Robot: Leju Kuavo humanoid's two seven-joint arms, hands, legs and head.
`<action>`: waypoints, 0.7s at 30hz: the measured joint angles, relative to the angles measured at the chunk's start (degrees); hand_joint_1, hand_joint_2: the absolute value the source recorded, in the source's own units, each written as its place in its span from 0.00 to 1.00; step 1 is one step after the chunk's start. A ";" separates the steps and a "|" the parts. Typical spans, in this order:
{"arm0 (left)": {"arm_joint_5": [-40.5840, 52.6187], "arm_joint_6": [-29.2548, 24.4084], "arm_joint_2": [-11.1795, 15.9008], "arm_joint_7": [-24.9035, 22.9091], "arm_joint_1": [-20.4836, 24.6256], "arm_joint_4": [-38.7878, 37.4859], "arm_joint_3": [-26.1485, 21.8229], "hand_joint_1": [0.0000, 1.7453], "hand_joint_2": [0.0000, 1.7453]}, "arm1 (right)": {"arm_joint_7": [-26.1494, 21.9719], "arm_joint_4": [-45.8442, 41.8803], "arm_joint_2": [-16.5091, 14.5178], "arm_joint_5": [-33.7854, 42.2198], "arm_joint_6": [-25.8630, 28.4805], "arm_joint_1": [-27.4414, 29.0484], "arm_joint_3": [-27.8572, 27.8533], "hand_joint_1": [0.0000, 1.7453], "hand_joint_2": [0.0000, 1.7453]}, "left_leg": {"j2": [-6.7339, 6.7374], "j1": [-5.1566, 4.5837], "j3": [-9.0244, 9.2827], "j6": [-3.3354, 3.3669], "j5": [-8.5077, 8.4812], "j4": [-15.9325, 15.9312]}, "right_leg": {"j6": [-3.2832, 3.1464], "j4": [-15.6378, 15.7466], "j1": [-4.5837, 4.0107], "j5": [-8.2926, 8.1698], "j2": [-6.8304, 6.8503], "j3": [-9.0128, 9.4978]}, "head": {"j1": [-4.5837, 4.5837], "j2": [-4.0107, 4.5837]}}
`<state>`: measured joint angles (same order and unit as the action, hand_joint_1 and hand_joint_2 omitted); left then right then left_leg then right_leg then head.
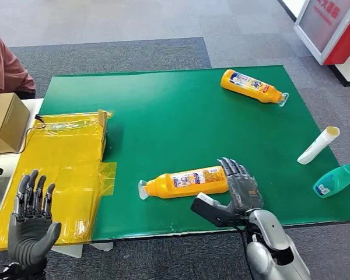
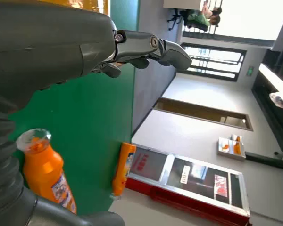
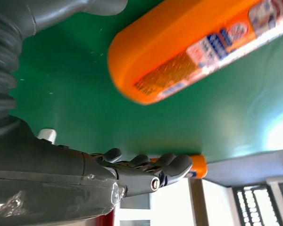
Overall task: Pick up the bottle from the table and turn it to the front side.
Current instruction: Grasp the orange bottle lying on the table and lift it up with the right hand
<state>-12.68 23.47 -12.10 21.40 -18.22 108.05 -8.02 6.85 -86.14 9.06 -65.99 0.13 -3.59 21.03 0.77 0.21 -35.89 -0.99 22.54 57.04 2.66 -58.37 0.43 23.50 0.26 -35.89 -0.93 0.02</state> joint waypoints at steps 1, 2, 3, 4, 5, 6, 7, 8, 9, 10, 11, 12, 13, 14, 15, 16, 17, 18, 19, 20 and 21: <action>0.00 -0.13 0.18 0.00 0.24 0.00 0.22 0.00 1.00 | 0.00 1.00 0.00 -0.12 0.01 -0.55 0.47 0.00 1.00 | 0.00 0.00 0.00 0.01 -0.01 0.00 | 0.01 0.00 0.00 0.00 0.00 0.00 | -0.01 0.00; 0.00 -0.24 0.34 0.00 0.45 0.00 0.43 0.00 1.00 | -0.01 1.93 -0.01 -0.29 0.02 -1.12 0.87 0.00 1.00 | 0.00 0.01 -0.01 0.02 -0.01 0.00 | 0.01 0.00 -0.01 -0.01 0.00 0.01 | -0.01 0.00; -0.01 -0.48 0.69 0.00 0.90 -0.01 0.88 0.00 1.00 | -0.02 3.91 -0.03 -0.75 0.03 -2.28 1.74 0.00 1.00 | 0.00 0.01 -0.01 0.03 -0.02 0.00 | 0.02 0.00 -0.01 -0.01 0.00 0.01 | -0.01 0.00; -0.01 -0.69 1.04 0.00 1.31 -0.03 1.36 0.00 1.00 | -0.03 5.83 -0.05 -1.42 0.04 -3.45 2.55 0.00 1.00 | 0.00 0.01 -0.02 0.04 -0.03 0.00 | 0.02 0.00 -0.01 -0.02 0.00 0.01 | -0.01 0.00; -0.02 -0.87 1.37 0.00 1.69 -0.06 1.82 0.00 1.00 | -0.05 7.62 -0.08 -2.18 0.06 -4.60 3.33 0.00 1.00 | 0.00 0.01 -0.02 0.04 -0.02 0.00 | 0.02 0.00 -0.01 -0.02 0.00 0.01 | -0.01 0.00; -0.04 -1.08 1.72 0.01 2.04 -0.11 2.31 0.00 1.00 | -0.09 9.38 -0.14 -2.99 0.08 -5.70 4.15 0.00 1.00 | 0.00 0.00 -0.03 0.05 -0.02 0.00 | 0.03 0.00 0.00 -0.02 0.00 0.01 | -0.01 0.00; -0.07 -1.25 2.02 0.03 2.32 -0.18 2.75 0.00 1.00 | -0.14 10.93 -0.23 -3.70 0.10 -6.65 4.93 0.00 1.00 | 0.00 0.00 -0.03 0.05 -0.02 0.00 | 0.03 0.00 0.00 -0.02 0.00 0.01 | -0.01 0.00; -0.10 -1.40 2.27 0.07 2.52 -0.25 3.11 0.00 1.00 | -0.21 12.29 -0.33 -4.28 0.11 -7.45 5.63 0.00 1.00 | 0.00 0.00 -0.03 0.06 -0.01 0.00 | 0.03 0.00 0.00 -0.01 0.00 0.01 | -0.02 0.00; -0.14 -1.55 2.53 0.12 2.69 -0.34 3.43 0.00 1.00 | -0.30 13.63 -0.46 -4.77 0.09 -8.22 6.36 0.00 1.00 | 0.00 -0.01 -0.03 0.06 -0.01 0.00 | 0.03 0.00 0.01 -0.01 0.00 0.00 | -0.01 0.00; -0.17 -1.62 2.75 0.17 2.83 -0.42 3.68 0.00 1.00 | -0.38 14.83 -0.60 -5.15 0.07 -8.88 6.99 0.00 1.00 | 0.00 -0.01 -0.03 0.06 -0.01 0.00 | 0.03 0.00 0.01 -0.01 0.01 0.00 | -0.01 0.00; -0.21 -1.66 2.96 0.22 2.94 -0.49 3.90 0.00 1.00 | -0.44 15.97 -0.72 -5.40 0.05 -9.48 7.56 0.00 1.00 | 0.00 -0.01 -0.03 0.06 -0.01 0.00 | 0.03 0.00 0.01 -0.01 0.01 0.00 | -0.02 0.00; -0.27 -1.69 3.17 0.26 3.05 -0.55 4.14 0.00 1.00 | -0.47 17.08 -0.85 -5.57 0.04 -10.05 8.08 0.00 1.00 | 0.00 -0.01 -0.03 0.06 0.00 0.00 | 0.03 0.00 0.01 -0.01 0.01 0.00 | -0.01 0.00; -0.35 -1.70 3.34 0.29 3.13 -0.61 4.37 0.00 1.00 | -0.49 18.02 -0.95 -5.68 0.04 -10.47 8.48 0.00 1.00 | -0.01 -0.01 -0.04 0.06 0.00 0.00 | 0.03 0.00 0.01 0.00 0.01 0.00 | -0.01 0.00; -0.45 -1.70 3.50 0.31 3.19 -0.68 4.58 0.00 1.00 | -0.56 18.86 -1.04 -5.79 0.04 -10.87 8.84 0.00 1.00 | 0.00 0.00 -0.04 0.06 0.00 0.00 | 0.03 0.00 0.00 0.00 0.00 -0.01 | -0.01 0.00; -0.55 -1.70 3.66 0.33 3.23 -0.75 4.75 0.00 1.00 | -0.69 19.66 -1.11 -5.90 0.04 -11.31 9.20 0.00 1.00 | 0.00 0.00 -0.04 0.04 0.01 0.00 | 0.03 0.00 0.00 0.00 0.00 -0.01 | -0.01 0.00; -0.62 -1.70 3.80 0.34 3.25 -0.83 4.89 0.00 1.00 | -0.87 20.44 -1.18 -6.05 0.03 -11.84 9.60 0.00 1.00 | 0.00 0.00 -0.03 0.03 0.02 0.00 | 0.02 0.00 0.00 0.00 -0.01 -0.02 | -0.01 0.00; -0.66 -1.70 3.93 0.35 3.27 -0.88 5.01 0.00 1.00 | -1.09 21.22 -1.27 -6.24 0.03 -12.44 9.99 0.00 1.00 | 0.01 0.00 -0.02 0.01 0.03 0.00 | 0.02 0.00 0.00 0.00 -0.02 -0.02 | -0.01 0.00; -0.70 -1.70 4.04 0.37 3.29 -0.93 5.15 0.00 1.00 | -1.32 22.03 -1.37 -6.47 0.03 -13.10 10.43 0.00 1.00 | 0.01 0.00 -0.01 0.00 0.04 0.00 | 0.01 0.00 0.00 0.00 -0.02 -0.02 | -0.01 0.00; -0.75 -1.70 4.13 0.39 3.31 -0.97 5.32 0.00 1.00 | -1.54 22.82 -1.48 -6.71 0.02 -13.77 10.85 0.00 1.00 | 0.01 0.00 0.00 -0.01 0.04 0.00 | 0.01 0.00 -0.01 0.00 -0.02 -0.01 | -0.01 0.00; -0.81 -1.70 4.22 0.43 3.31 -1.02 5.52 0.00 1.00 | -1.76 23.70 -1.62 -6.90 0.02 -14.45 11.29 0.08 1.00 | 0.01 0.00 0.01 -0.01 0.04 0.00 | 0.01 0.00 -0.01 0.00 -0.02 -0.01 | -0.01 0.00; -0.89 -1.70 4.31 0.46 3.31 -1.09 5.74 0.00 1.00 | -2.00 24.67 -1.78 -7.02 0.02 -15.17 11.75 0.16 1.00 | 0.01 0.00 0.02 -0.01 0.04 0.00 | 0.01 0.00 -0.01 -0.01 -0.02 0.00 | -0.01 0.00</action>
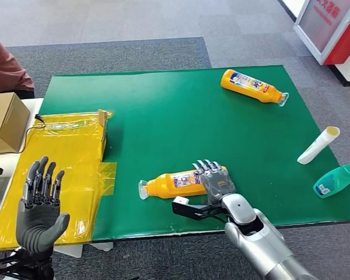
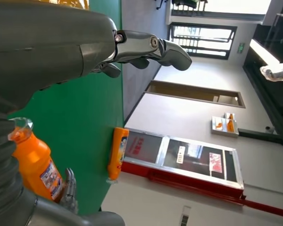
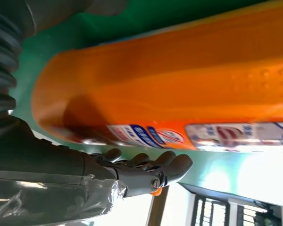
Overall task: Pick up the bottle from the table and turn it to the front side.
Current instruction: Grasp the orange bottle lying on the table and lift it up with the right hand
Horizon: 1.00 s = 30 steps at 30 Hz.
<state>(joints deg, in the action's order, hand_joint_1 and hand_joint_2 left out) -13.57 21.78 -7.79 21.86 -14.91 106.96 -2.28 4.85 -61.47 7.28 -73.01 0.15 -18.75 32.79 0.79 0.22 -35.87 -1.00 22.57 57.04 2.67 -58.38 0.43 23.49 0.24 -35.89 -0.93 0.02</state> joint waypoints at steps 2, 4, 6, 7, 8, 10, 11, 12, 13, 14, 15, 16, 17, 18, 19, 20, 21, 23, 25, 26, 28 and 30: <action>-0.13 0.01 0.16 0.04 0.00 -0.18 0.43 0.00 1.00 | -0.45 2.04 -0.37 -0.06 -0.01 -1.35 0.92 0.65 1.00 | 0.00 0.00 0.04 0.00 -0.01 0.00 | -0.01 0.00 0.00 -0.01 0.00 0.03 | 0.00 0.00; -0.17 0.02 0.24 0.04 -0.02 -0.38 0.74 0.00 1.00 | -0.92 3.99 -0.74 -0.13 -0.01 -2.37 1.74 1.00 1.00 | 0.00 0.00 0.07 0.01 -0.02 0.00 | -0.01 0.00 0.00 -0.02 0.00 0.07 | -0.01 0.00; -0.20 0.02 0.28 0.05 -0.04 -0.55 0.91 0.00 1.00 | -1.39 5.74 -1.07 -0.23 0.08 -3.15 2.52 1.00 1.00 | 0.00 0.00 0.10 0.02 -0.03 0.00 | -0.01 0.00 0.00 -0.04 0.00 0.09 | -0.01 0.00; -0.22 0.02 0.31 0.06 -0.04 -0.66 0.99 0.00 1.00 | -1.58 6.50 -1.21 -0.26 0.15 -3.56 2.91 1.00 1.00 | 0.00 0.00 0.11 0.01 -0.02 0.00 | -0.02 0.00 0.00 -0.05 0.00 0.10 | 0.00 0.00; -0.24 0.02 0.34 0.08 -0.05 -0.75 1.10 0.00 1.00 | -1.74 7.14 -1.34 -0.27 0.22 -3.94 3.26 1.00 1.00 | 0.01 0.00 0.14 0.01 -0.02 0.00 | -0.02 0.00 0.00 -0.05 -0.01 0.11 | 0.00 0.00; -0.26 0.02 0.42 0.16 -0.08 -0.89 1.37 0.00 1.00 | -1.98 7.98 -1.50 -0.26 0.31 -4.56 3.81 1.00 1.00 | 0.01 0.00 0.18 0.01 -0.02 0.00 | -0.02 0.00 0.01 -0.05 -0.02 0.14 | -0.01 0.00; -0.27 0.02 0.46 0.19 -0.10 -0.91 1.49 0.00 1.00 | -2.08 8.21 -1.54 -0.23 0.33 -4.78 4.03 1.00 1.00 | 0.01 0.00 0.20 0.01 -0.02 0.00 | -0.02 0.01 0.01 -0.05 -0.02 0.16 | -0.01 0.00; -0.29 0.02 0.50 0.21 -0.12 -0.93 1.58 0.00 1.00 | -2.16 8.39 -1.54 -0.17 0.34 -4.97 4.22 1.00 1.00 | 0.01 0.00 0.21 0.01 -0.02 0.00 | -0.02 0.01 0.01 -0.05 -0.02 0.17 | -0.01 0.00; -0.30 0.02 0.54 0.22 -0.12 -0.96 1.65 0.00 1.00 | -2.24 8.57 -1.54 -0.08 0.36 -5.16 4.41 1.00 1.00 | 0.01 0.00 0.22 0.00 -0.01 0.00 | -0.03 0.01 0.01 -0.05 -0.02 0.18 | -0.01 0.00; -0.31 0.02 0.57 0.22 -0.12 -1.01 1.68 0.00 1.00 | -2.31 8.77 -1.54 0.07 0.37 -5.34 4.63 1.00 1.00 | 0.01 0.00 0.23 0.00 -0.01 0.00 | -0.03 0.01 0.01 -0.05 -0.02 0.19 | -0.01 0.00; -0.32 0.01 0.61 0.23 -0.13 -1.06 1.71 0.00 1.00 | -2.39 8.92 -1.54 0.28 0.39 -5.50 4.83 1.00 1.00 | 0.02 0.00 0.24 0.00 -0.01 0.00 | -0.03 0.01 0.01 -0.05 -0.03 0.19 | -0.01 0.00; -0.32 0.01 0.64 0.24 -0.13 -1.11 1.72 0.00 1.00 | -2.48 9.04 -1.54 0.58 0.41 -5.64 5.03 1.00 1.00 | 0.03 0.00 0.25 -0.01 -0.01 0.00 | -0.03 0.01 0.01 -0.05 -0.04 0.19 | -0.01 0.00; -0.33 0.01 0.67 0.26 -0.14 -1.15 1.72 0.00 1.00 | -2.59 9.13 -1.54 1.00 0.43 -5.76 5.16 1.00 1.00 | 0.03 0.00 0.25 -0.01 -0.01 0.00 | -0.03 0.01 0.00 -0.05 -0.05 0.19 | -0.01 0.00; -0.33 0.01 0.69 0.27 -0.14 -1.18 1.73 0.00 1.00 | -2.78 9.19 -1.54 1.58 0.44 -5.84 5.25 1.00 1.00 | 0.04 0.00 0.26 -0.01 -0.01 0.00 | -0.04 0.01 0.00 -0.05 -0.05 0.19 | -0.01 0.00; -0.33 0.02 0.72 0.30 -0.15 -1.19 1.73 0.00 1.00 | -3.01 9.23 -1.54 2.27 0.45 -5.87 5.28 1.00 1.00 | 0.04 0.00 0.26 -0.02 -0.01 0.00 | -0.04 0.01 0.00 -0.05 -0.06 0.19 | -0.01 0.00; -0.36 0.02 0.74 0.33 -0.15 -1.19 1.73 0.00 1.00 | -3.42 9.25 -1.54 3.25 0.45 -5.89 5.27 1.00 1.00 | 0.04 0.00 0.26 -0.02 -0.01 0.00 | -0.04 0.01 0.00 -0.05 -0.06 0.19 | -0.01 0.00; -0.42 0.02 0.75 0.35 -0.15 -1.20 1.73 0.00 1.00 | -4.04 9.24 -1.54 4.70 0.44 -5.88 5.20 1.00 1.00 | 0.04 0.01 0.27 -0.02 -0.02 0.00 | -0.04 0.01 0.00 -0.05 -0.06 0.19 | -0.01 0.00; -0.68 0.04 0.79 0.38 -0.16 -1.22 1.73 0.00 1.00 | -5.93 8.74 -1.54 9.05 0.25 -5.71 4.63 1.00 1.00 | 0.06 0.01 0.28 -0.03 -0.02 0.00 | -0.04 0.01 0.00 -0.05 -0.07 0.19 | -0.01 0.00; -0.94 0.22 0.83 0.55 -0.21 -1.31 1.73 0.00 1.00 | -8.54 7.39 -1.50 14.97 -0.23 -5.11 3.47 1.00 1.00 | 0.08 0.01 0.30 -0.02 -0.01 0.00 | -0.04 0.01 0.00 -0.04 -0.08 0.20 | 0.00 0.00; -1.00 0.40 0.85 0.77 -0.29 -1.38 1.73 0.00 1.00 | -10.09 6.24 -1.44 18.35 -0.56 -4.49 2.70 1.00 1.00 | 0.09 0.01 0.30 -0.02 0.00 0.00 | -0.04 0.01 0.00 -0.04 -0.08 0.20 | 0.00 0.00; -1.03 0.74 0.92 1.31 -0.49 -1.56 1.73 0.00 1.00 | -12.87 3.42 -1.28 24.30 -1.02 -2.73 1.09 1.00 1.00 | 0.08 0.01 0.26 0.00 0.01 0.00 | -0.03 0.01 0.00 -0.03 -0.07 0.20 | -0.01 0.00; -0.95 0.90 0.99 1.72 -0.71 -1.69 1.73 0.00 1.00 | -14.85 -0.05 -1.18 29.10 -1.25 -0.40 -0.56 1.00 1.00 | 0.06 0.01 0.20 0.01 0.02 0.00 | -0.01 0.01 0.00 -0.01 -0.06 0.18 | -0.01 0.00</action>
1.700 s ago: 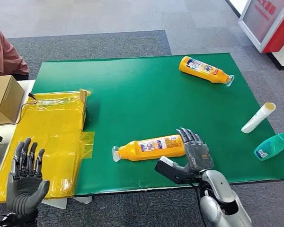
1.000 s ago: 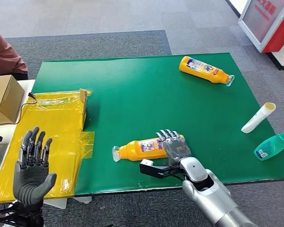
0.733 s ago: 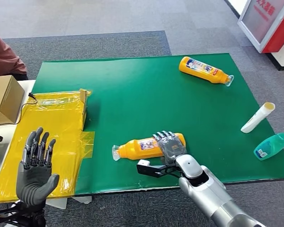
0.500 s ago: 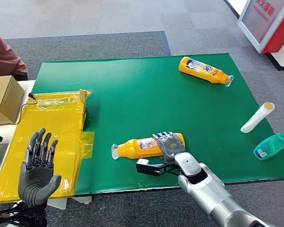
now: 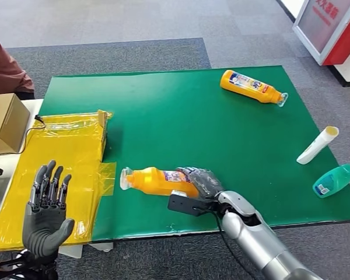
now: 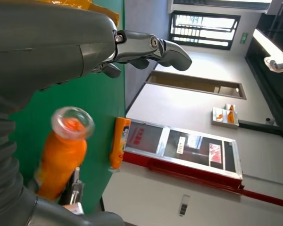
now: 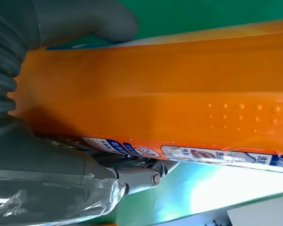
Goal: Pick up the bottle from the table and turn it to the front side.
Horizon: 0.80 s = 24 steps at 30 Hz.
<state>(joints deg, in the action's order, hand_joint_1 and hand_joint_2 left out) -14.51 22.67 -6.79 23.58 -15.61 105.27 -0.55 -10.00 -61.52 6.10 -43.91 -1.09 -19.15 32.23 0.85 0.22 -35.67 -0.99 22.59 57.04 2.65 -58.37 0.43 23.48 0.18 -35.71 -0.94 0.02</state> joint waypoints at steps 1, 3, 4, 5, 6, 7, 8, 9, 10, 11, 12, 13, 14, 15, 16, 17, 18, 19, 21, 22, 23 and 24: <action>0.04 0.00 0.03 0.13 -0.12 -0.02 0.00 0.00 1.00 | -0.78 -1.85 0.02 2.05 -0.05 1.20 -0.78 1.00 1.00 | -0.01 0.00 -0.03 0.01 0.01 0.00 | 0.01 0.00 0.00 0.01 0.00 -0.02 | 0.01 0.00; 0.09 -0.04 0.09 0.36 -0.35 -0.03 0.00 0.00 1.00 | -2.18 -5.62 0.03 5.39 0.04 3.37 -2.37 1.00 1.00 | -0.02 0.00 -0.07 0.01 0.02 0.00 | 0.01 0.00 0.00 0.02 0.01 -0.05 | 0.01 0.00; 0.10 -0.11 0.13 0.44 -0.45 -0.03 0.00 0.00 1.00 | -2.74 -7.42 0.02 6.58 0.13 4.30 -3.10 1.00 1.00 | -0.02 -0.01 -0.07 0.02 0.03 0.00 | 0.01 0.00 0.00 0.03 0.01 -0.06 | 0.01 0.00; 0.11 -0.19 0.15 0.50 -0.53 -0.03 0.00 0.00 1.00 | -3.21 -9.13 0.00 7.56 0.21 5.19 -3.74 1.00 1.00 | -0.02 -0.01 -0.08 0.02 0.05 0.00 | 0.01 0.00 0.00 0.04 0.01 -0.06 | 0.02 0.00; 0.11 -0.32 0.18 0.54 -0.62 -0.03 0.00 0.00 1.00 | -3.68 -10.74 -0.04 8.48 0.27 6.07 -4.32 1.00 1.00 | -0.02 -0.01 -0.08 0.02 0.06 0.00 | 0.02 0.00 0.01 0.05 0.01 -0.06 | 0.00 0.00; 0.11 -0.46 0.20 0.56 -0.71 -0.03 0.00 0.00 1.00 | -4.22 -12.25 -0.14 9.49 0.30 6.94 -4.87 1.00 1.00 | -0.02 -0.01 -0.08 0.03 0.07 0.00 | 0.03 0.00 0.01 0.07 0.01 -0.06 | 0.01 0.00; 0.10 -0.63 0.22 0.59 -0.79 -0.03 0.00 0.00 1.00 | -4.84 -13.66 -0.33 10.79 0.26 7.84 -5.37 1.00 1.00 | -0.02 -0.01 -0.08 0.03 0.08 0.00 | 0.04 0.00 0.01 0.09 0.01 -0.06 | 0.01 0.00; 0.08 -0.79 0.25 0.64 -0.85 -0.03 0.00 0.00 1.00 | -5.60 -15.06 -0.61 12.50 0.18 8.80 -5.92 1.00 1.00 | -0.02 -0.01 -0.08 0.03 0.09 0.00 | 0.05 0.00 0.01 0.10 0.01 -0.06 | 0.01 0.00; 0.05 -0.93 0.27 0.70 -0.90 -0.03 0.00 0.00 1.00 | -6.45 -16.55 -1.04 14.56 0.05 9.81 -6.53 1.00 1.00 | -0.02 -0.01 -0.09 0.03 0.09 0.00 | 0.06 0.00 0.01 0.11 0.01 -0.06 | 0.01 0.00; 0.00 -1.08 0.30 0.76 -0.92 -0.03 0.00 0.00 1.00 | -7.25 -17.99 -1.55 16.71 -0.16 10.77 -7.12 1.00 1.00 | -0.02 -0.01 -0.09 0.03 0.10 0.00 | 0.06 0.00 0.01 0.12 0.01 -0.07 | 0.01 0.00; -0.06 -1.20 0.31 0.79 -0.91 -0.03 0.00 0.00 1.00 | -7.97 -19.37 -2.09 18.83 -0.50 11.65 -7.66 1.00 1.00 | -0.02 -0.01 -0.09 0.02 0.11 0.00 | 0.05 0.00 0.01 0.13 0.00 -0.07 | 0.02 0.00; -0.11 -1.45 0.32 0.81 -0.89 -0.03 0.00 0.00 1.00 | -8.56 -20.63 -2.65 20.85 -0.94 12.41 -8.17 1.00 1.00 | -0.02 -0.01 -0.09 0.02 0.11 0.00 | 0.05 0.00 0.00 0.14 0.00 -0.08 | 0.02 0.00; -0.16 -1.82 0.34 0.81 -0.82 -0.04 -0.01 0.00 1.00 | -9.02 -21.72 -3.18 22.89 -1.51 13.07 -8.61 1.00 1.00 | -0.02 0.00 -0.09 0.01 0.12 0.00 | 0.04 0.00 0.00 0.15 0.00 -0.08 | 0.02 0.00; -0.29 -2.28 0.37 0.81 -0.70 -0.09 -0.01 0.00 1.00 | -9.45 -22.74 -3.73 25.05 -2.11 13.64 -9.03 1.00 1.00 | -0.02 0.00 -0.09 0.01 0.12 0.00 | 0.04 0.00 0.00 0.16 0.00 -0.09 | 0.02 0.00; -0.56 -2.76 0.39 0.81 -0.49 -0.19 -0.02 0.00 1.00 | -9.82 -23.66 -4.27 27.10 -2.59 14.11 -9.40 1.00 1.00 | -0.02 0.00 -0.09 0.01 0.12 0.00 | 0.03 0.00 0.00 0.16 0.00 -0.09 | 0.01 0.00; -0.92 -3.13 0.42 0.80 -0.18 -0.33 -0.04 0.00 1.00 | -10.11 -24.44 -4.81 28.85 -2.93 14.48 -9.71 1.00 1.00 | -0.02 0.00 -0.09 0.01 0.12 0.00 | 0.03 0.00 0.00 0.16 0.00 -0.08 | 0.02 0.00; -1.32 -3.35 0.44 0.79 0.21 -0.50 -0.06 0.00 1.00 | -10.32 -25.08 -5.32 30.08 -3.09 14.73 -9.94 1.00 1.00 | -0.02 0.00 -0.09 0.01 0.12 0.00 | 0.03 0.00 0.00 0.16 0.00 -0.08 | 0.01 0.00; -1.72 -3.46 0.47 0.76 0.64 -0.70 -0.07 0.00 1.00 | -10.47 -25.54 -5.78 30.90 -3.12 14.90 -10.12 1.00 1.00 | -0.02 0.00 -0.09 0.00 0.11 0.00 | 0.03 0.00 0.00 0.16 0.00 -0.08 | 0.01 0.00; -2.57 -3.55 0.54 0.55 1.69 -1.21 -0.04 0.00 1.00 | -10.65 -26.07 -6.62 31.68 -3.04 15.07 -10.34 1.00 1.00 | -0.02 0.00 -0.08 0.01 0.10 0.00 | 0.03 0.00 0.00 0.15 0.00 -0.08 | 0.01 0.00; -3.11 -3.53 0.58 0.33 2.31 -1.54 0.01 0.00 1.00 | -10.70 -26.16 -6.99 31.77 -2.91 15.09 -10.38 1.00 1.00 | -0.02 0.00 -0.08 0.01 0.10 0.00 | 0.04 0.00 0.00 0.14 0.00 -0.07 | 0.01 0.00; -3.69 -3.49 0.62 0.03 3.00 -1.93 0.09 0.00 1.00 | -10.73 -26.18 -7.35 31.65 -2.72 15.09 -10.38 1.00 1.00 | -0.02 0.00 -0.08 0.01 0.09 0.00 | 0.04 0.00 0.00 0.13 0.01 -0.07 | 0.01 0.00; -4.28 -3.43 0.65 -0.33 3.74 -2.36 0.25 0.00 1.00 | -10.73 -26.16 -7.69 31.39 -2.49 15.06 -10.33 1.00 1.00 | -0.02 0.00 -0.08 0.01 0.09 0.00 | 0.05 0.00 0.00 0.13 0.01 -0.07 | 0.01 0.00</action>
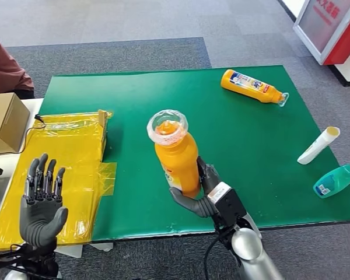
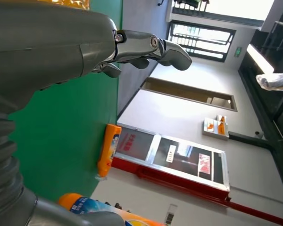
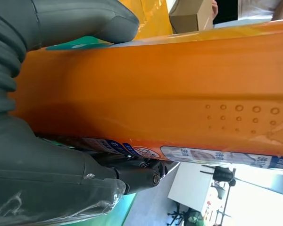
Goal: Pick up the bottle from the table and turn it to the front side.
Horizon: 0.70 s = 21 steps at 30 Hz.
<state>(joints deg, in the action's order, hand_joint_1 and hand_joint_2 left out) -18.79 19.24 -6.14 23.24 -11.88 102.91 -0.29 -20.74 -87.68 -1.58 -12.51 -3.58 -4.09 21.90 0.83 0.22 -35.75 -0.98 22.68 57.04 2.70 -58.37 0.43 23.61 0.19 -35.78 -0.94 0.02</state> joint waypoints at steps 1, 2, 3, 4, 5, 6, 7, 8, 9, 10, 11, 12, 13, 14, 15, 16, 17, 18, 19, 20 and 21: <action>-0.58 0.06 0.03 -0.44 0.78 -0.49 0.24 0.00 1.00 | -0.01 0.07 -0.34 -0.31 0.27 -0.08 0.12 1.00 1.00 | 0.00 0.00 0.00 0.00 0.00 0.00 | 0.00 0.00 0.00 -0.01 0.00 0.00 | -0.01 0.00; -1.24 0.10 0.06 -0.97 1.63 -1.09 0.62 0.00 1.00 | -0.01 0.20 -0.67 -0.58 0.55 -0.25 0.34 1.00 1.00 | 0.00 0.00 0.00 0.00 -0.01 0.00 | 0.00 0.00 0.00 -0.01 0.00 0.00 | 0.00 0.00; -1.86 0.12 0.09 -1.51 2.48 -1.72 1.07 0.00 1.00 | -0.01 0.41 -0.99 -0.83 0.82 -0.48 0.64 1.00 1.00 | 0.00 0.00 0.00 -0.01 -0.01 0.00 | 0.00 0.00 0.00 -0.02 0.00 0.00 | 0.00 0.00; -2.37 0.04 0.13 -2.02 3.35 -2.40 1.58 0.00 1.00 | -0.02 0.69 -1.30 -1.06 1.11 -0.78 1.03 1.00 1.00 | 0.00 0.00 0.00 -0.01 -0.01 0.00 | 0.00 0.00 0.00 -0.02 0.00 0.00 | 0.00 0.00; -2.68 -0.22 0.17 -2.54 4.19 -3.07 2.14 0.00 1.00 | -0.02 1.02 -1.58 -1.31 1.45 -1.08 1.45 1.00 1.00 | 0.00 0.00 0.00 -0.01 -0.02 0.00 | 0.00 0.00 0.00 -0.02 0.00 0.00 | 0.01 0.00; -2.70 -0.67 0.24 -3.07 4.97 -3.72 2.69 0.00 1.00 | -0.02 1.37 -1.83 -1.59 1.81 -1.41 1.85 1.00 1.00 | 0.00 0.00 0.00 -0.01 -0.02 0.00 | 0.00 0.00 0.00 -0.02 0.00 0.00 | 0.01 0.00; -2.60 -1.21 0.34 -3.63 5.69 -4.33 3.25 0.00 1.00 | -0.02 1.73 -2.02 -1.90 2.22 -1.72 2.26 1.00 1.00 | 0.00 0.00 0.00 -0.01 -0.02 0.00 | 0.00 0.00 0.00 -0.02 0.00 0.00 | 0.01 0.00; -2.54 -1.77 0.49 -4.23 6.35 -4.95 3.82 0.00 1.00 | -0.01 2.09 -2.15 -2.20 2.65 -2.01 2.66 1.00 1.00 | 0.00 0.00 0.00 -0.01 -0.02 0.00 | 0.00 0.00 0.00 -0.02 0.00 0.00 | 0.01 0.00; -2.85 -2.16 0.66 -4.91 6.96 -5.56 4.38 0.00 1.00 | -0.01 2.46 -2.22 -2.47 3.05 -2.31 3.04 1.00 1.00 | 0.00 0.00 0.00 -0.01 -0.02 0.00 | 0.00 0.00 0.00 -0.02 0.00 0.00 | 0.00 0.00; -3.54 -2.37 0.85 -5.59 7.51 -6.14 4.90 0.00 1.00 | 0.00 2.84 -2.26 -2.69 3.45 -2.60 3.40 1.00 1.00 | 0.00 0.00 0.00 -0.01 -0.02 0.00 | 0.00 0.00 0.00 -0.02 0.00 0.00 | 0.01 0.00; -4.49 -2.46 1.05 -6.28 8.04 -6.74 5.44 0.00 1.00 | 0.00 3.25 -2.30 -2.84 3.84 -2.89 3.73 1.00 1.00 | 0.00 0.00 0.00 -0.01 -0.02 0.00 | 0.00 0.00 0.00 -0.02 0.00 -0.01 | 0.00 0.00; -5.54 -2.45 1.26 -6.91 8.54 -7.29 5.98 0.00 1.00 | -0.01 3.72 -2.34 -2.98 4.27 -3.17 4.00 1.00 1.00 | 0.00 0.00 0.00 -0.02 -0.02 0.00 | 0.00 -0.01 0.00 -0.02 0.00 -0.01 | 0.00 0.00; -6.45 -2.39 1.49 -7.34 8.99 -7.78 6.53 0.00 1.00 | -0.02 4.21 -2.39 -3.15 4.71 -3.42 4.26 1.00 1.00 | 0.00 0.00 0.00 -0.01 -0.02 0.00 | 0.00 -0.01 0.00 -0.02 0.00 -0.01 | 0.01 0.00; -7.23 -2.23 1.71 -7.59 9.41 -8.20 7.08 0.00 1.00 | -0.04 4.71 -2.44 -3.46 5.26 -3.65 4.50 1.00 1.00 | 0.00 0.00 0.00 -0.01 -0.02 0.00 | 0.00 -0.01 0.00 -0.02 0.00 -0.01 | 0.00 0.00; -7.97 -1.91 1.93 -7.72 9.80 -8.52 7.64 0.00 1.00 | -0.06 5.22 -2.49 -4.00 5.95 -3.87 4.71 1.00 1.00 | 0.00 0.00 0.00 -0.01 -0.02 0.00 | 0.00 -0.01 0.00 -0.02 0.00 -0.01 | 0.01 0.00; -8.64 -1.48 2.15 -7.77 10.17 -8.77 8.20 0.00 1.00 | -0.08 5.71 -2.54 -4.69 6.73 -4.10 4.92 1.00 1.00 | 0.00 0.00 0.00 -0.01 -0.02 0.00 | 0.00 -0.01 0.00 -0.02 0.00 -0.01 | 0.00 0.00; -9.24 -1.00 2.36 -7.82 10.56 -8.99 8.81 0.00 1.00 | -0.09 6.23 -2.59 -5.55 7.65 -4.36 5.11 1.00 1.00 | 0.00 0.00 -0.01 -0.01 -0.02 0.00 | 0.00 -0.01 0.00 -0.02 0.00 -0.01 | 0.00 0.00; -9.78 -0.56 2.57 -7.93 10.93 -9.18 9.43 0.00 1.00 | -0.10 6.76 -2.63 -6.44 8.59 -4.63 5.30 1.00 1.00 | 0.00 0.00 -0.01 -0.01 -0.02 0.00 | 0.00 -0.01 0.00 -0.02 0.00 -0.01 | 0.01 0.00; -10.24 -0.20 2.79 -8.13 11.29 -9.36 10.03 0.00 1.00 | -0.11 7.31 -2.66 -7.27 9.52 -4.91 5.46 1.00 1.00 | 0.00 0.00 -0.01 -0.01 -0.02 0.00 | 0.00 -0.01 0.00 -0.02 0.00 -0.01 | 0.00 0.00; -10.68 0.13 3.03 -8.41 11.65 -9.51 10.67 0.00 1.00 | -0.12 7.88 -2.68 -8.10 10.41 -5.17 5.59 1.00 1.00 | 0.00 0.00 -0.01 -0.01 -0.01 0.00 | 0.00 -0.01 0.00 -0.02 0.00 -0.01 | 0.00 0.00; -11.04 0.39 3.28 -8.71 11.99 -9.63 11.29 0.00 1.00 | -0.14 8.41 -2.68 -8.82 11.16 -5.41 5.69 1.00 1.00 | 0.00 0.00 -0.01 -0.01 -0.01 0.00 | 0.00 -0.01 0.00 -0.02 0.00 -0.01 | 0.00 0.00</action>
<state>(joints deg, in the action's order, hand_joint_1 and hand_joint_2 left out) -29.83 19.63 -2.86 14.53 0.11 93.27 10.99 -20.88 -79.27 -4.26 -21.33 7.58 -9.50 27.59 0.83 0.22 -35.76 -0.99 22.66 57.04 2.70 -58.38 0.43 23.59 0.19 -35.79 -0.93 0.02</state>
